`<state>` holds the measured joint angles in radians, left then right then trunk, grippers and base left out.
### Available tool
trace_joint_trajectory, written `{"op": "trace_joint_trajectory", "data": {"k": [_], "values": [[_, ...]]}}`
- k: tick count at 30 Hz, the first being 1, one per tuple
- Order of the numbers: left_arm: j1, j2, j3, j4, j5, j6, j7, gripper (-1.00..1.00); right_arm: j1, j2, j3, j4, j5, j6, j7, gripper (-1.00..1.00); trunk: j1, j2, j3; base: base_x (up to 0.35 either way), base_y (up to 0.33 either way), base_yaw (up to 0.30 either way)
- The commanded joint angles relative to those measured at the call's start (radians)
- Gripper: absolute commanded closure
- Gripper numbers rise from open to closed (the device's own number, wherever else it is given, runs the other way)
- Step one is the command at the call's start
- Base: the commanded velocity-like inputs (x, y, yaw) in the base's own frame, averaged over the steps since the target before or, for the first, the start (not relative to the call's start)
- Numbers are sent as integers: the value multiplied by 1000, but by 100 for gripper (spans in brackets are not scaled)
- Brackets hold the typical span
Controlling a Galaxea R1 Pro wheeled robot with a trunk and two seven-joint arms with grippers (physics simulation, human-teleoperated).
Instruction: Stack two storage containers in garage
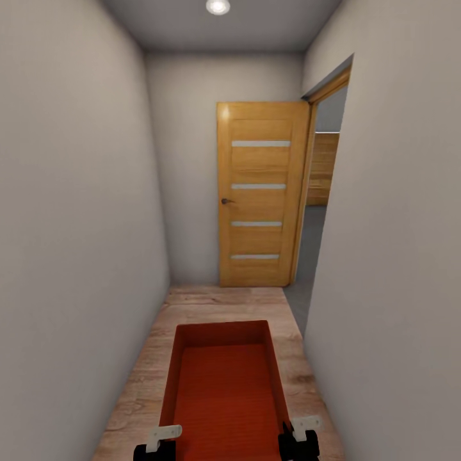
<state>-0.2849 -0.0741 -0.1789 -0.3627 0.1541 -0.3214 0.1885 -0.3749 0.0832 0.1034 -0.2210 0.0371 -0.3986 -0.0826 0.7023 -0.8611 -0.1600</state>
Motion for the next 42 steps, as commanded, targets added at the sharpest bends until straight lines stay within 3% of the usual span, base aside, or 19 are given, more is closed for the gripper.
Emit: {"op": "trace_joint_trajectory", "data": {"k": [1,42], "values": [[0,5,-19,1,15,-7,14,100,-2,0,7,2,9,0,-11,100,1,-1,-1,340,0,0],[0,5,-19,1,16,-7,14,100,-1,0,7,2,9,0,-11,100,1,-1,-1,341,0,0]]}}
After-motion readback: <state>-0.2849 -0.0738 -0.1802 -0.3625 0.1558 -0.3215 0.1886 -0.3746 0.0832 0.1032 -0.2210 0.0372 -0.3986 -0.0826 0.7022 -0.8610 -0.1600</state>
